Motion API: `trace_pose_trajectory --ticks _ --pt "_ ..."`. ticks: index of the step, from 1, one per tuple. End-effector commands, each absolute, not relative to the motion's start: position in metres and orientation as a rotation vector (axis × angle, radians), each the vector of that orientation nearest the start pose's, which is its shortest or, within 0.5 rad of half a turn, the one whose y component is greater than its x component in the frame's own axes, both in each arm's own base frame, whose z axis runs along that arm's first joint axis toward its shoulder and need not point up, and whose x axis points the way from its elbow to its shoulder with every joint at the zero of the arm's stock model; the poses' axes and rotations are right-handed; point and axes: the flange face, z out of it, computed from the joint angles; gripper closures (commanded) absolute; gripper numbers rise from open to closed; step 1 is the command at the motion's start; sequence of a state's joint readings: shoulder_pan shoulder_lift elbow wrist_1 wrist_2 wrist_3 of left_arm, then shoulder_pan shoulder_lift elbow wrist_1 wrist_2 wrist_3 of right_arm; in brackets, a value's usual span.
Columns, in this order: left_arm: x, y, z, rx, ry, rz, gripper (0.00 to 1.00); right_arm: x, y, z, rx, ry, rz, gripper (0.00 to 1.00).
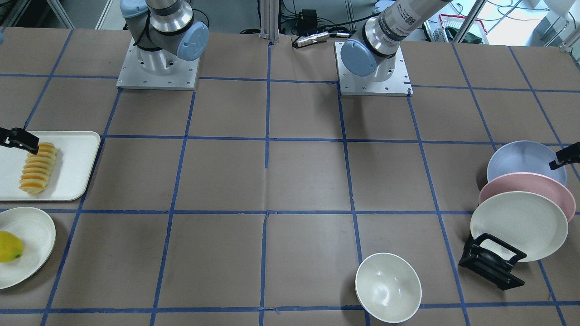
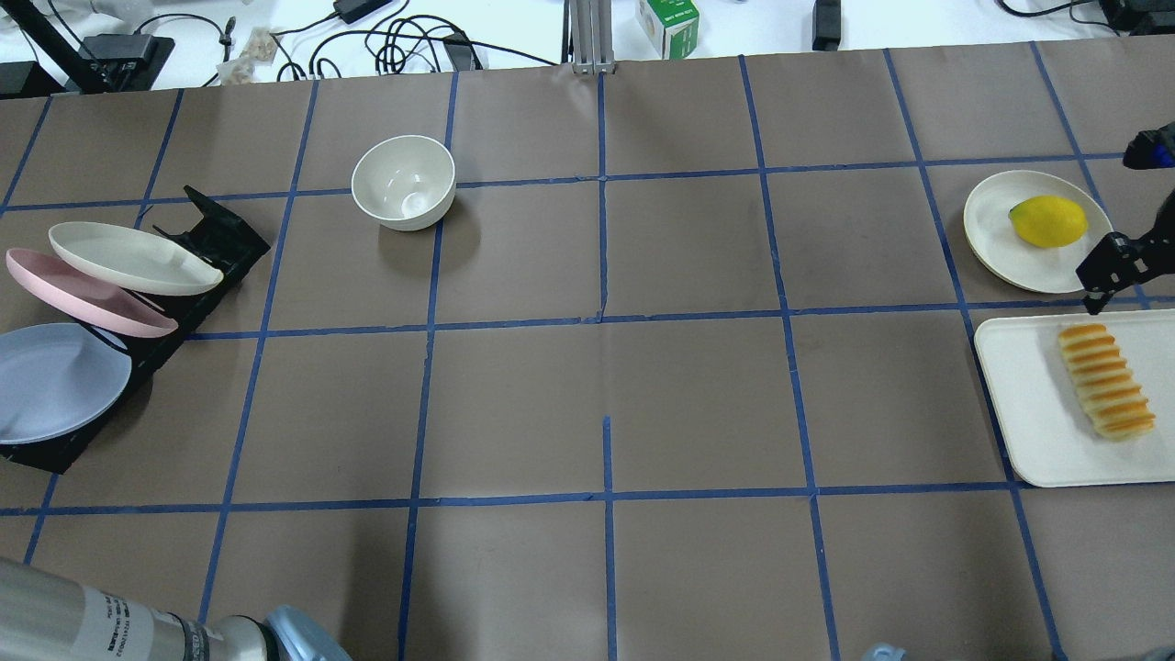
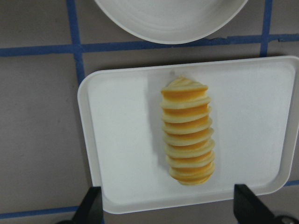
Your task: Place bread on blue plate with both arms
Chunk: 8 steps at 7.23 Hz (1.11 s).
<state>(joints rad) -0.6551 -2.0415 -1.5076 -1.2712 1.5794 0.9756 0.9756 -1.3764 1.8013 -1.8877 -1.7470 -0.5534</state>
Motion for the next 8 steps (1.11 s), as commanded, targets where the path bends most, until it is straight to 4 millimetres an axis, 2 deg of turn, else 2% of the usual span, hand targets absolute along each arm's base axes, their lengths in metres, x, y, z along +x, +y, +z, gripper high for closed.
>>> trace_pose_trajectory --ticks 1,3,4,5,7,8 --pt "0.447 -0.502 0.244 0.005 3.204 0.218 0.0 -0.246 -0.503 0.261 -0.018 3.148 0.284 0.0" --pt "0.452 -0.503 0.23 -0.006 3.205 0.264 0.03 -0.253 -0.503 0.232 -0.006 3.106 0.34 0.0" --pt "0.448 -0.502 0.227 -0.009 3.22 0.273 0.3 -0.252 -0.502 0.216 -0.017 3.083 0.383 0.0" --pt "0.441 -0.505 0.24 0.005 3.211 0.261 0.43 -0.249 -0.498 0.209 -0.004 3.07 0.398 0.0" --pt "0.439 -0.507 0.232 0.027 3.245 0.268 0.74 -0.243 -0.49 0.193 0.003 3.081 0.383 0.0" --pt "0.439 -0.507 0.235 0.022 3.245 0.265 1.0 -0.244 -0.491 0.187 -0.014 3.119 0.327 0.0"
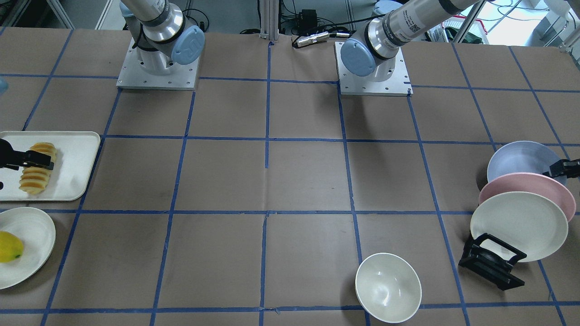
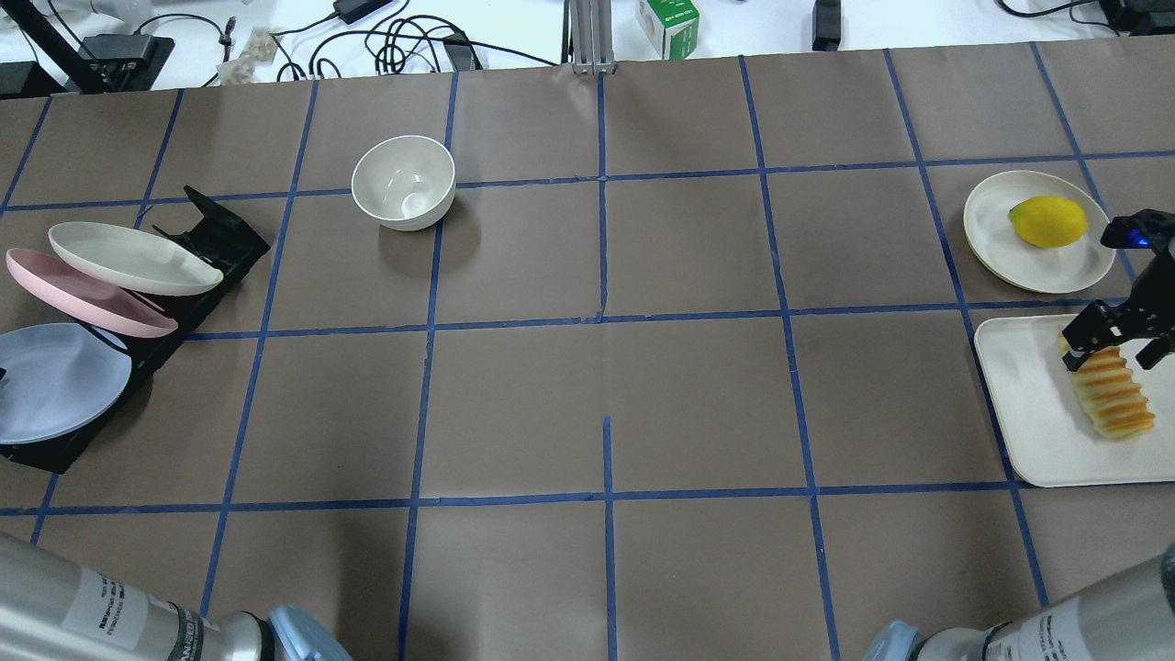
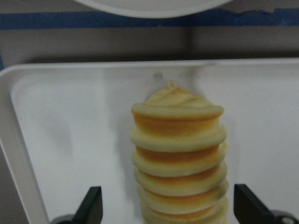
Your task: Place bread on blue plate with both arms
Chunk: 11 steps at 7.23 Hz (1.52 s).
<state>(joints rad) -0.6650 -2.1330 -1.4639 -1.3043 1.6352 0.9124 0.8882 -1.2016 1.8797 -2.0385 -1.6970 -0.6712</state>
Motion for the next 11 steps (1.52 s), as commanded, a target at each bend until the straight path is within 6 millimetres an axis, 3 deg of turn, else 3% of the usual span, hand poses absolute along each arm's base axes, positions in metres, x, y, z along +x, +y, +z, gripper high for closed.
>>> trace_pose_trajectory --ticks 1,3,4,5,7,8,9,11 --pt "0.439 -0.507 0.234 0.027 3.245 0.268 1.0 -0.243 -0.489 0.18 -0.017 3.116 0.35 0.0" --pt "0.439 -0.507 0.242 0.024 3.235 0.254 1.0 -0.243 -0.489 0.166 -0.01 3.093 0.378 0.0" --pt "0.439 -0.507 0.245 0.023 3.233 0.247 1.0 -0.244 -0.49 0.166 -0.017 3.103 0.376 0.6" --pt "0.437 -0.506 0.255 0.028 3.222 0.238 1.0 -0.245 -0.49 0.168 -0.015 3.105 0.379 1.0" --pt "0.435 -0.502 0.262 0.031 3.227 0.25 1.0 -0.244 -0.49 0.183 -0.015 3.114 0.355 1.0" --pt "0.43 -0.498 0.275 0.032 3.238 0.27 1.0 -0.242 -0.488 0.203 -0.013 3.137 0.316 1.0" --pt "0.429 -0.495 0.286 0.032 3.227 0.261 1.0 -0.232 -0.489 0.221 -0.027 3.15 0.284 1.0" --pt "0.419 -0.486 0.294 0.032 3.248 0.295 1.0 -0.192 -0.494 0.272 -0.089 3.118 0.264 1.0"
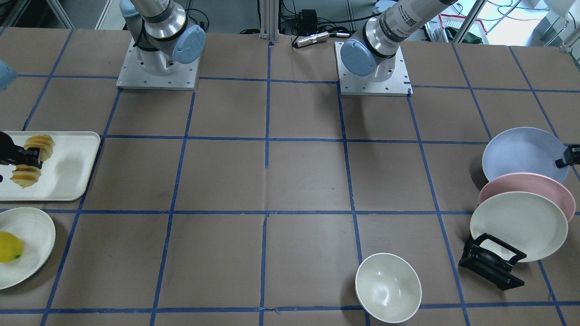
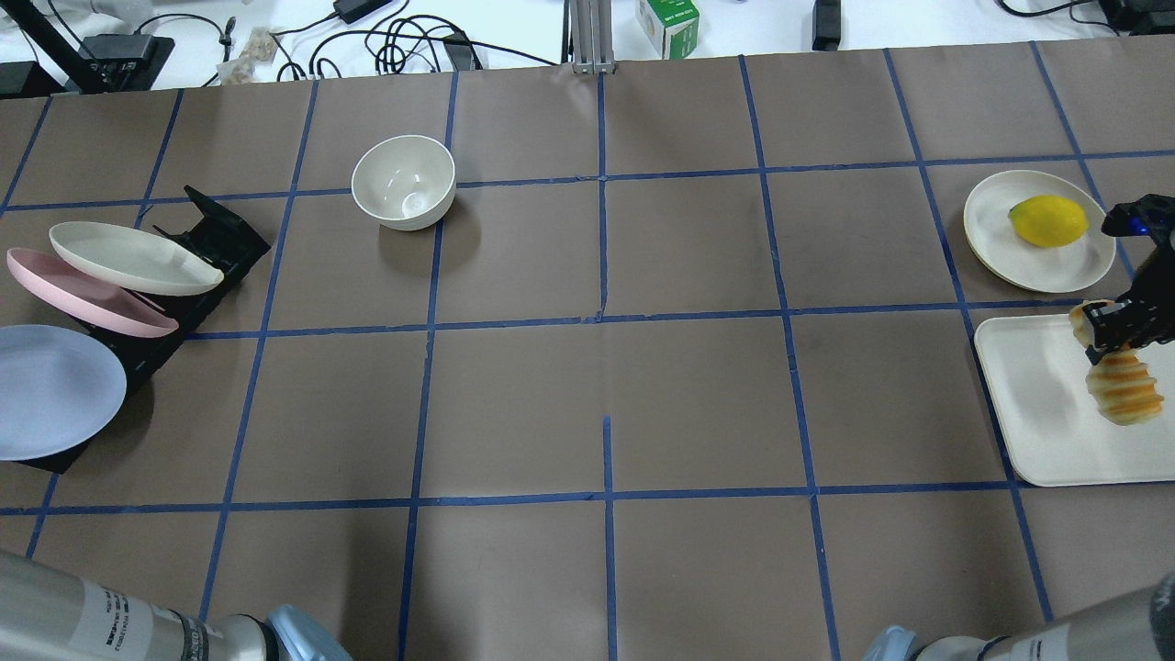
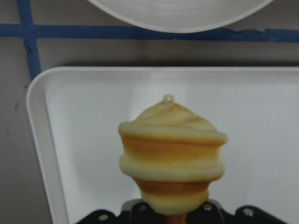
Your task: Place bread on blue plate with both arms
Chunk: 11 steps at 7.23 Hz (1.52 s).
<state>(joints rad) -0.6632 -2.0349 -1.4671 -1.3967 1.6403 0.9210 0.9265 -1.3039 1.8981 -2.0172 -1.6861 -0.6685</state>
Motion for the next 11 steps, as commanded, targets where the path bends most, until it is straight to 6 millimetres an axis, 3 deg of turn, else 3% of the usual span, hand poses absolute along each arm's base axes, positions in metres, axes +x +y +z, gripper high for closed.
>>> trace_pose_trajectory --ticks 1,3,5,6,8,10,11 --pt "0.409 -0.48 0.305 0.039 3.268 0.33 1.0 -0.179 -0.495 0.301 -0.12 3.118 0.262 1.0" --pt "0.376 -0.458 0.333 0.045 3.346 0.45 1.0 -0.131 -0.504 0.345 -0.06 3.085 0.284 1.0" --pt "0.326 -0.436 0.317 0.015 3.412 0.494 1.0 -0.1 -0.519 0.379 -0.076 3.095 0.285 1.0" --pt "0.282 -0.437 0.32 -0.073 3.439 0.474 1.0 -0.086 -0.522 0.39 -0.017 3.064 0.281 1.0" --pt "0.187 -0.456 0.331 -0.12 3.466 0.436 1.0 -0.066 -0.525 0.4 0.013 3.02 0.261 1.0" --pt "0.048 -0.5 0.338 -0.157 3.472 0.332 1.0 -0.005 -0.534 0.407 0.039 3.016 0.228 1.0" --pt "-0.013 -0.515 0.323 -0.222 3.426 0.261 1.0 0.016 -0.536 0.411 0.088 2.999 0.218 1.0"
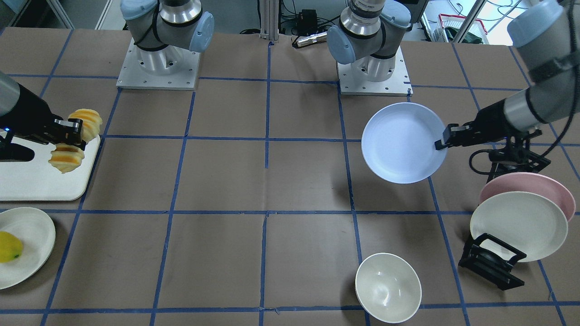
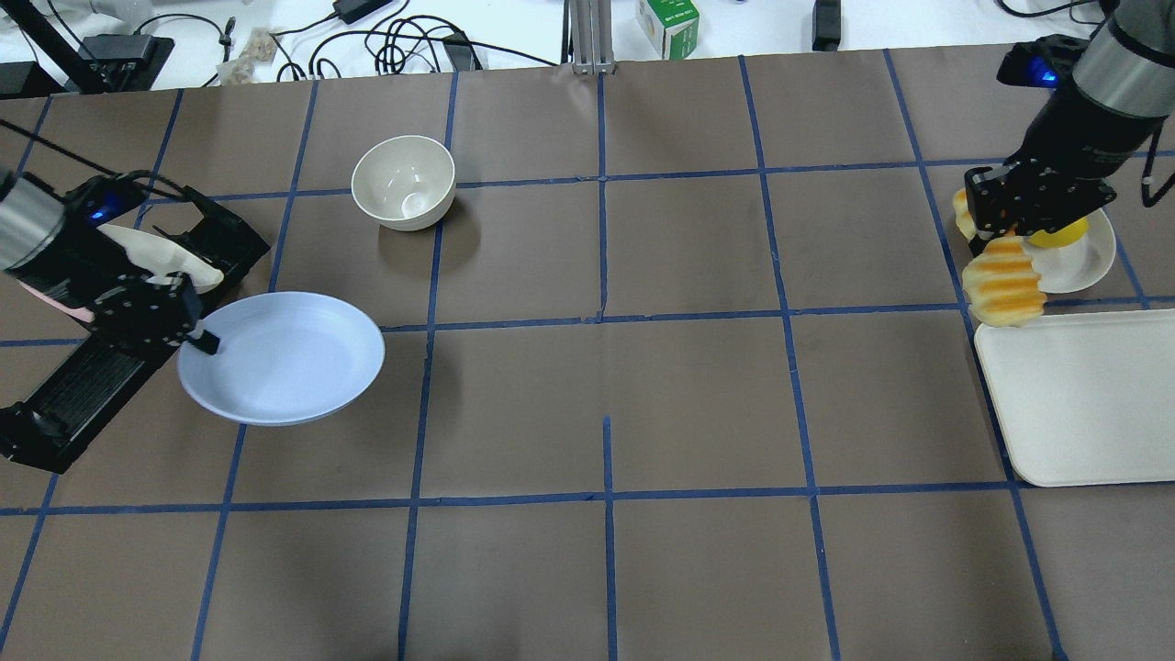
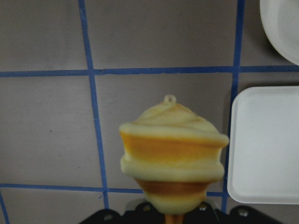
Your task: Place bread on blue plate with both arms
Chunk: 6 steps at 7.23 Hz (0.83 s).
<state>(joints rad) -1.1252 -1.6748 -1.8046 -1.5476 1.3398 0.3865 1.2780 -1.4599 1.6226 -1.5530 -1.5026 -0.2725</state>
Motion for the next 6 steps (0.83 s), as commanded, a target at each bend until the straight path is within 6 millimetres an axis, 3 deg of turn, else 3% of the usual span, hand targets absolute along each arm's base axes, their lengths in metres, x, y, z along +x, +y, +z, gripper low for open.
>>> trace_pose_trajectory --ticks 1,2,3,4,5,6 --pt "-0.069 -0.529 0.315 -0.188 3.411 0.091 1.0 0.025 -0.537 0.414 0.077 3.019 0.212 1.0" --pt "-0.126 -0.526 0.291 -0.234 3.442 0.107 1.0 0.024 -0.539 0.414 0.075 3.021 0.212 1.0" --pt "-0.178 -0.525 0.269 -0.289 3.467 -0.003 1.0 0.028 -0.538 0.416 0.072 3.007 0.2 1.0" --pt "-0.218 -0.522 0.249 -0.363 3.468 -0.029 1.0 0.029 -0.539 0.416 0.069 3.007 0.2 1.0" --pt "-0.24 -0.517 0.235 -0.287 3.47 -0.04 1.0 0.029 -0.539 0.414 0.069 3.008 0.208 1.0" --pt "-0.246 -0.508 0.223 -0.271 3.465 0.002 1.0 0.034 -0.539 0.416 0.075 3.001 0.202 1.0"
